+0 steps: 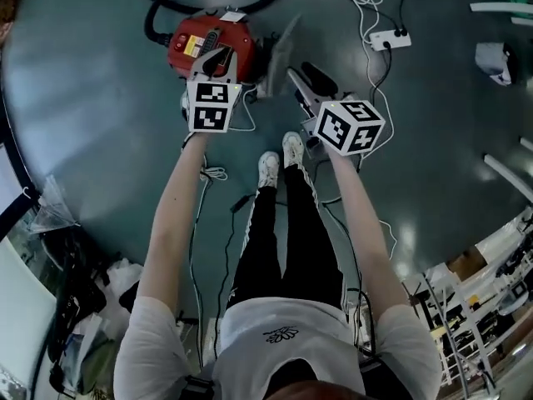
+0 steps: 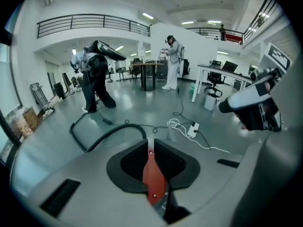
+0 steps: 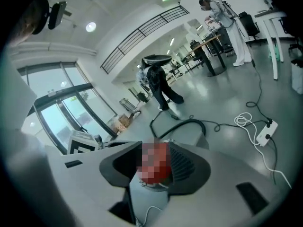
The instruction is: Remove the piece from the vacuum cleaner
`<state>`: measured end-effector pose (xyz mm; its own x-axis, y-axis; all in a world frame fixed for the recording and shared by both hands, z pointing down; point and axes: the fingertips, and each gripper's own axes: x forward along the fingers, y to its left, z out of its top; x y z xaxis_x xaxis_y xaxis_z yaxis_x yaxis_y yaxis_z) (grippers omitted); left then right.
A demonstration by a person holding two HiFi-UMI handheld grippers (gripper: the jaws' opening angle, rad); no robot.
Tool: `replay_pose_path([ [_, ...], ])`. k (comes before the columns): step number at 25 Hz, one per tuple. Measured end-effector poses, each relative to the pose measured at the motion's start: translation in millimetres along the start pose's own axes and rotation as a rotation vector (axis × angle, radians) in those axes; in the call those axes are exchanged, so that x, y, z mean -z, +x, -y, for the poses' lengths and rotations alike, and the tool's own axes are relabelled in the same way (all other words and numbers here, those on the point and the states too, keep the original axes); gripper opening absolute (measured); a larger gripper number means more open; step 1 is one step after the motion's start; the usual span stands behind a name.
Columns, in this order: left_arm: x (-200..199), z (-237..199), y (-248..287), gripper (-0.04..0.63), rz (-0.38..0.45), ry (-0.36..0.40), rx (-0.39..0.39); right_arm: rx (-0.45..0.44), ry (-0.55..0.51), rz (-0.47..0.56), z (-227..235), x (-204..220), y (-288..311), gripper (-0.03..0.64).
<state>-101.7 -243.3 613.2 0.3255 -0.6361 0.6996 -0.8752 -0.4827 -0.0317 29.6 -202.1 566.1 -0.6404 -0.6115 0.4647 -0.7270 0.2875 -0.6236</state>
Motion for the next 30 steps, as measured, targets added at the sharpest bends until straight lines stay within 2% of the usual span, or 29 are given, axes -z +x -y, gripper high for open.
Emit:
replay_pose_path([
  [2, 27.4, -3.7, 33.4, 0.048, -0.068, -0.002, -0.001, 0.054, -0.023, -0.054, 29.4, 16.3, 30.5, 0.156],
  [5, 63.3, -7.1, 62.8, 0.029, -0.159, 0.005, 0.000, 0.095, -0.059, -0.192, 56.3, 59.1, 67.9, 0.156],
  [9, 81.4, -4.1, 77.7, 0.026, -0.207, 0.016, 0.032, 0.126, -0.010, -0.299, 74.7, 104.5, 93.5, 0.156],
  [12, 84.3, 1.0, 85.3, 0.008, -0.222, 0.077, 0.044, 0.168, 0.007, -0.318, 82.7, 118.8, 103.1, 0.156],
  [16, 84.3, 4.3, 87.7, 0.005, -0.285, 0.238, 0.037, 0.217, 0.011, -0.300, 87.3, 122.2, 115.6, 0.156],
  [19, 85.0, 5.9, 88.0, 0.005, -0.338, 0.289, 0.044, 0.313, -0.007, -0.265, 96.6, 120.0, 119.1, 0.156],
  [22, 84.3, 4.3, 89.1, 0.003, -0.332, 0.305, 0.029, 0.361, -0.015, -0.285, 101.7, 127.0, 123.4, 0.156],
  [26, 87.8, 6.2, 87.4, 0.003, -0.308, 0.261, 0.020, 0.356, -0.025, -0.318, 95.8, 145.1, 123.5, 0.156],
  [30, 87.0, 4.0, 89.0, 0.003, -0.310, 0.258, 0.008, 0.402, -0.041, -0.361, 105.5, 154.2, 128.3, 0.156],
])
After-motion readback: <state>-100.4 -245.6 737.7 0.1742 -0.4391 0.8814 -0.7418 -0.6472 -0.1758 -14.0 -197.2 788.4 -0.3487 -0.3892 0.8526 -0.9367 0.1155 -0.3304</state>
